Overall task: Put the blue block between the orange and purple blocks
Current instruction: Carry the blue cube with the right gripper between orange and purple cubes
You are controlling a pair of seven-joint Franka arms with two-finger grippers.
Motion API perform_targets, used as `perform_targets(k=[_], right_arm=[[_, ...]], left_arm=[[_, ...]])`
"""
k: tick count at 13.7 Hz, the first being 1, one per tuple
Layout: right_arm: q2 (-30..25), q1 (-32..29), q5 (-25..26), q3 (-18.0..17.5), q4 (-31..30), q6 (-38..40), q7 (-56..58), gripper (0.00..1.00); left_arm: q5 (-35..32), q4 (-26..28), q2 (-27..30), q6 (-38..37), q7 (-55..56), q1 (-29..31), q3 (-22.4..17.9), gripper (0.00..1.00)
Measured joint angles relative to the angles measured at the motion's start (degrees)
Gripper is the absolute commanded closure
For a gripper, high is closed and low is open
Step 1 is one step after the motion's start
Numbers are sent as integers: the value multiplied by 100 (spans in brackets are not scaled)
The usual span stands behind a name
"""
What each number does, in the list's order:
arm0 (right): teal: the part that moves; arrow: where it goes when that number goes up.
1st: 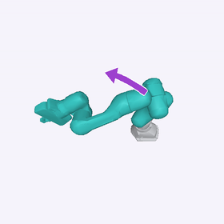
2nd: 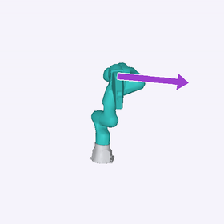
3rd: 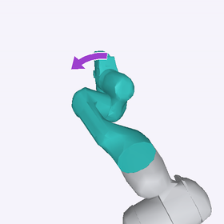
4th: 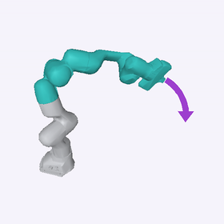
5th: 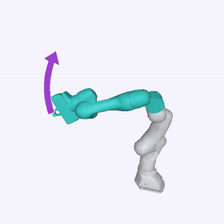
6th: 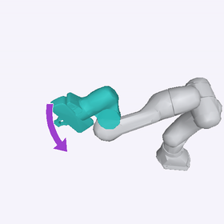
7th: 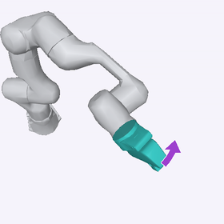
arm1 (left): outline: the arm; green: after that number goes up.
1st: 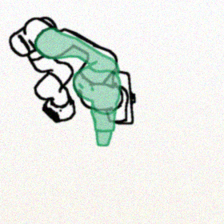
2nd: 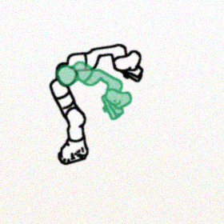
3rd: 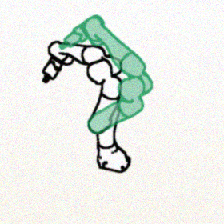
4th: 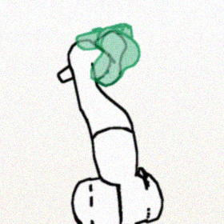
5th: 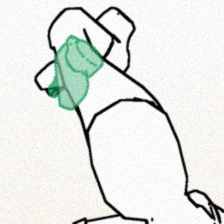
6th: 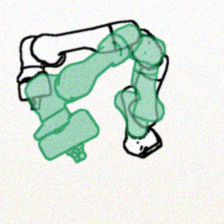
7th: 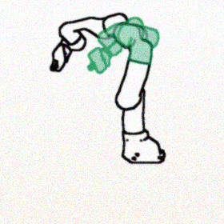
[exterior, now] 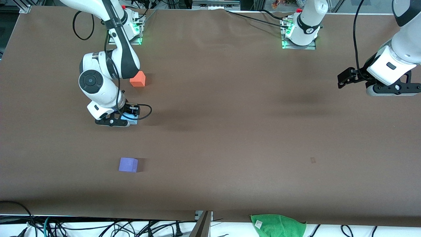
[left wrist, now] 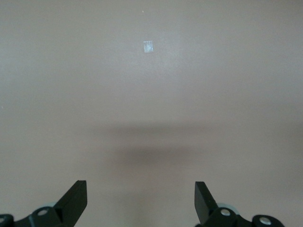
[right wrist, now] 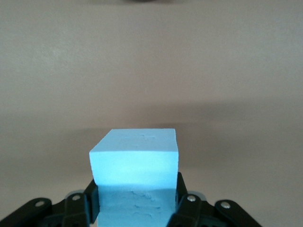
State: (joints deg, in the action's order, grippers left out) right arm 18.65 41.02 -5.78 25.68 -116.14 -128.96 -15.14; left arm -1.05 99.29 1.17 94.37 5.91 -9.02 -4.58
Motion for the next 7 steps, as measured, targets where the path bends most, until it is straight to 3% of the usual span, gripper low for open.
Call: perform_targets(k=[7], right_arm=[[399, -122, -110, 8, -39, -135, 23, 44]], left_arm=[[0, 0, -15, 0, -4, 1, 0, 0]])
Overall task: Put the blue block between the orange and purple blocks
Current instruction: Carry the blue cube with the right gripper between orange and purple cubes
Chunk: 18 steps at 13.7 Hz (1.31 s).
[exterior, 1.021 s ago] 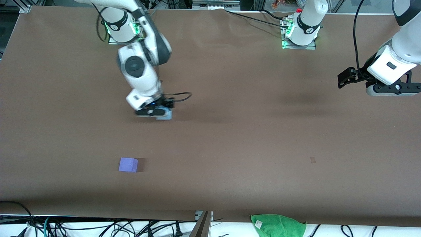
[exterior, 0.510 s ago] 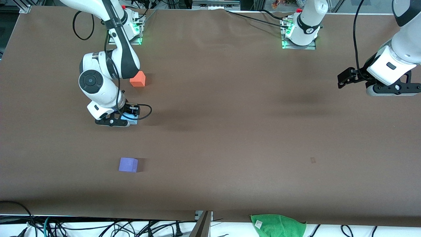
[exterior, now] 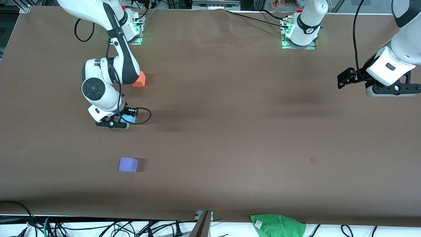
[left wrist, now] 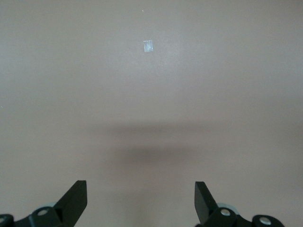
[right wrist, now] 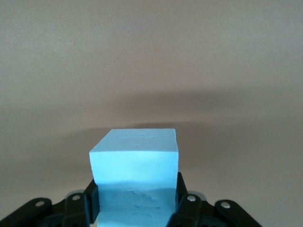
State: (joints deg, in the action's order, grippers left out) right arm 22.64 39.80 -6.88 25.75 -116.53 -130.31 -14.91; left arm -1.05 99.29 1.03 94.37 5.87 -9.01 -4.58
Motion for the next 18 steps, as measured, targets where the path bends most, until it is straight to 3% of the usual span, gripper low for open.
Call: perform_targets(k=[7, 14, 15, 16, 17, 18], right_arm=[[364, -218, -984, 2, 0, -129, 969, 44], [569, -243, -1064, -14, 1, -232, 1152, 44], [569, -243, -1064, -14, 1, -232, 1157, 40], [569, -243, -1064, -14, 1, -232, 1161, 8], [569, -243, -1064, -14, 1, -232, 1162, 0], [569, -243, -1064, -14, 3, -232, 1165, 0]], left_arm=[[0, 0, -10, 0, 0, 7, -2, 0], [0, 0, -12, 0, 0, 16, -5, 0], [0, 0, -13, 0, 0, 16, -6, 0], [0, 0, -14, 0, 0, 16, -5, 0], [0, 0, -15, 0, 0, 16, -6, 0], [0, 0, -16, 0, 0, 16, -5, 0]])
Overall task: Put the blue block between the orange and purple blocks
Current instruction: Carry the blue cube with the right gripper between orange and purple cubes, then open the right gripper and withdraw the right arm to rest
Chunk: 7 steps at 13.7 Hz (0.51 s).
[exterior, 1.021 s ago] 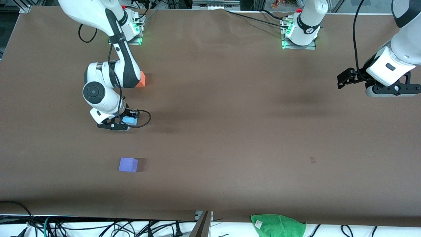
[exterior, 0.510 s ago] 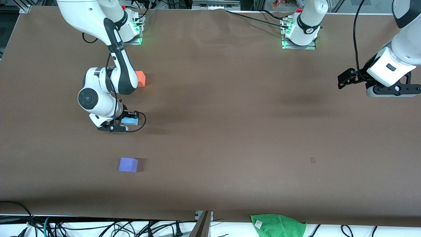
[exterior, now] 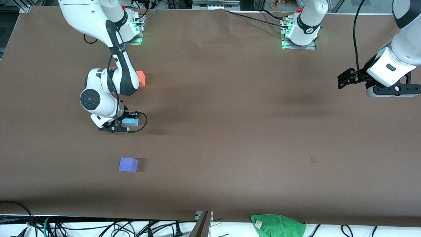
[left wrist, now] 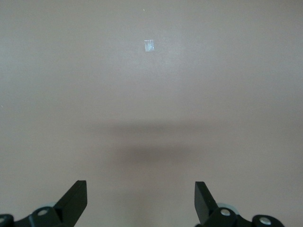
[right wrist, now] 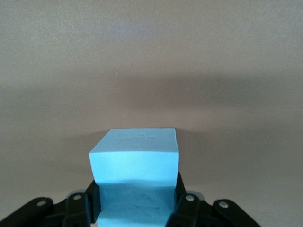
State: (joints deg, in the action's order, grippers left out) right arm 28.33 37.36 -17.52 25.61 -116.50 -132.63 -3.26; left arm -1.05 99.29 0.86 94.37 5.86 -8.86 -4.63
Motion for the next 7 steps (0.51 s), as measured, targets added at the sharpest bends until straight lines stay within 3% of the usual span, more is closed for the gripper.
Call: perform_targets(k=[4, 7], right_arm=[[-11, 6, -11, -5, 222, 195, 84, 0], [-49, 8, 16, 144, 1073, 1433, 134, 0]], left_arm=[[0, 0, 0, 0, 0, 0, 0, 0], [0, 0, -1, 0, 0, 0, 0, 0]])
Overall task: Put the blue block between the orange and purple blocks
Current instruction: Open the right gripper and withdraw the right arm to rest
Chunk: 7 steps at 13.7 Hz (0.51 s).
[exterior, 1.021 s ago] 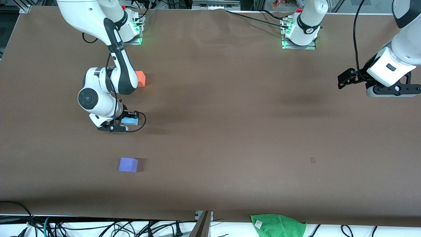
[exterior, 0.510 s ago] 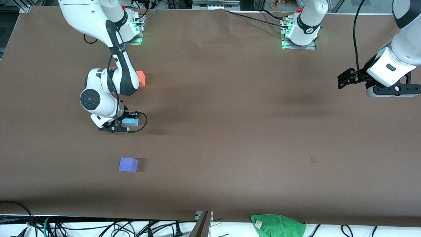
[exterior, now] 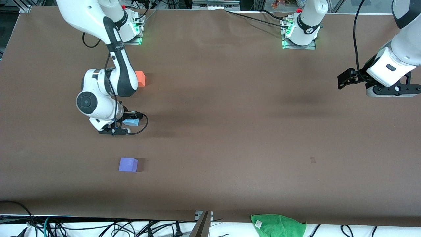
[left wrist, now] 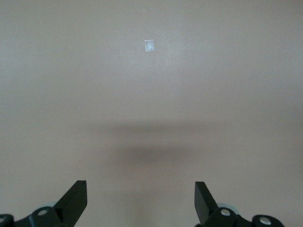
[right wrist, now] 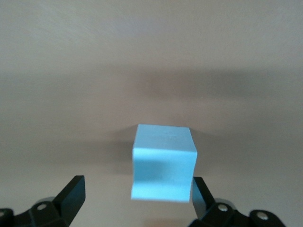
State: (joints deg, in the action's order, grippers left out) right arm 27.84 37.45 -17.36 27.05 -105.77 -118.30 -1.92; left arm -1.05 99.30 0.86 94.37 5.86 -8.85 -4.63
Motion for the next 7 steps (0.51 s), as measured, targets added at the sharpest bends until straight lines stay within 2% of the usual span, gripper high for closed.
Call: perform_targets(k=[4, 7], right_arm=[[-80, -1, 154, 432, 1478, 1994, 299, 0], [-131, -4, 274, 804, 2342, 3079, 678, 0]], left_arm=[[0, 0, -1, 0, 0, 0, 0, 0], [0, 0, -2, 0, 0, 0, 0, 0]])
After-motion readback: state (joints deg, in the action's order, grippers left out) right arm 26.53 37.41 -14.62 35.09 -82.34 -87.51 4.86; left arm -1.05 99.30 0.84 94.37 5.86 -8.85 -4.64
